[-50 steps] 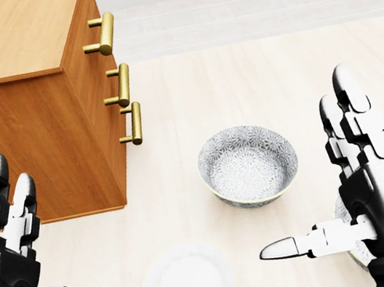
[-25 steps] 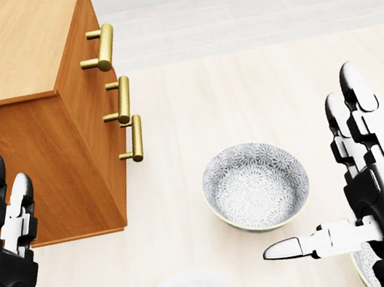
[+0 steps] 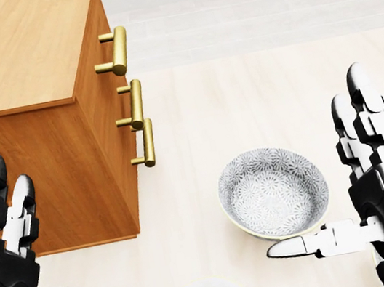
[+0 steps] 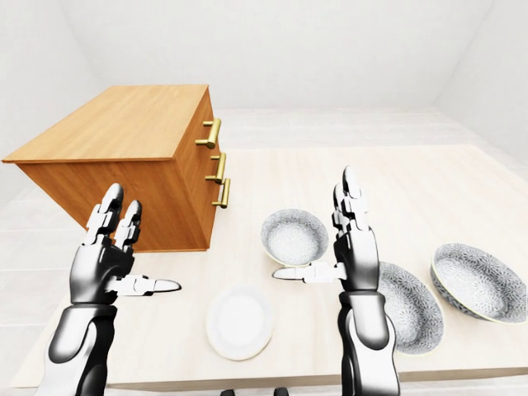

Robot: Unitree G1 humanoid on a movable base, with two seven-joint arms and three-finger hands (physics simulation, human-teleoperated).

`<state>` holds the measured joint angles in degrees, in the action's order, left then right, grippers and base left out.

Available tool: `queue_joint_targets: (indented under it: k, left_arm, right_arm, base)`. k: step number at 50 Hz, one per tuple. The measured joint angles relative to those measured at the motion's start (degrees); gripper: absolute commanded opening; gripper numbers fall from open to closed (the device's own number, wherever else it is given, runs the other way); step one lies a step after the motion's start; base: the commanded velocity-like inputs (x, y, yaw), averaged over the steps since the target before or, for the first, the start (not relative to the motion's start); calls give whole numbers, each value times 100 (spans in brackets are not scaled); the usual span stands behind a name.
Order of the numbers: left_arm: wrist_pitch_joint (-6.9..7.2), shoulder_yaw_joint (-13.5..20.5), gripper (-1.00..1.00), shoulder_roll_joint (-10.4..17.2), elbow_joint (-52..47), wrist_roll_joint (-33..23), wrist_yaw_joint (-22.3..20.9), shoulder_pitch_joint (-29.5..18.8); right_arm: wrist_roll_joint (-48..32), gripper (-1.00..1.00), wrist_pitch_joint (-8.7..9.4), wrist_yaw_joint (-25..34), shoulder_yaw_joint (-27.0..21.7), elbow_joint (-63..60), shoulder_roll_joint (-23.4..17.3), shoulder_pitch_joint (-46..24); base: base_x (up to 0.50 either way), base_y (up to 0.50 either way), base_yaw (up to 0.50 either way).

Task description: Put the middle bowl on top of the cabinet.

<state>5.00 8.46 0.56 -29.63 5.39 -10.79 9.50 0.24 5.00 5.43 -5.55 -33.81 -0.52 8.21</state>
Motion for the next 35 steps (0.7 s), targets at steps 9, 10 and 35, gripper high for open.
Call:
queue_joint_targets:
  k: [9,10,35]
  left_arm:
    - [0,12,100,31,1,-25,19,22]
    - [0,11,100,30,2,-25,18,25]
    - [0,56,100,-6,-68,41,-38,102]
  right_arm:
    - [21,100,0,6,9,1,35,26]
    - [26,100,0,9,6,-1,34,30]
    - [130,100,0,31,-73,-66,16,48]
  base:
    - [0,27,0]
    - [0,0,0]
    - [0,0,0]
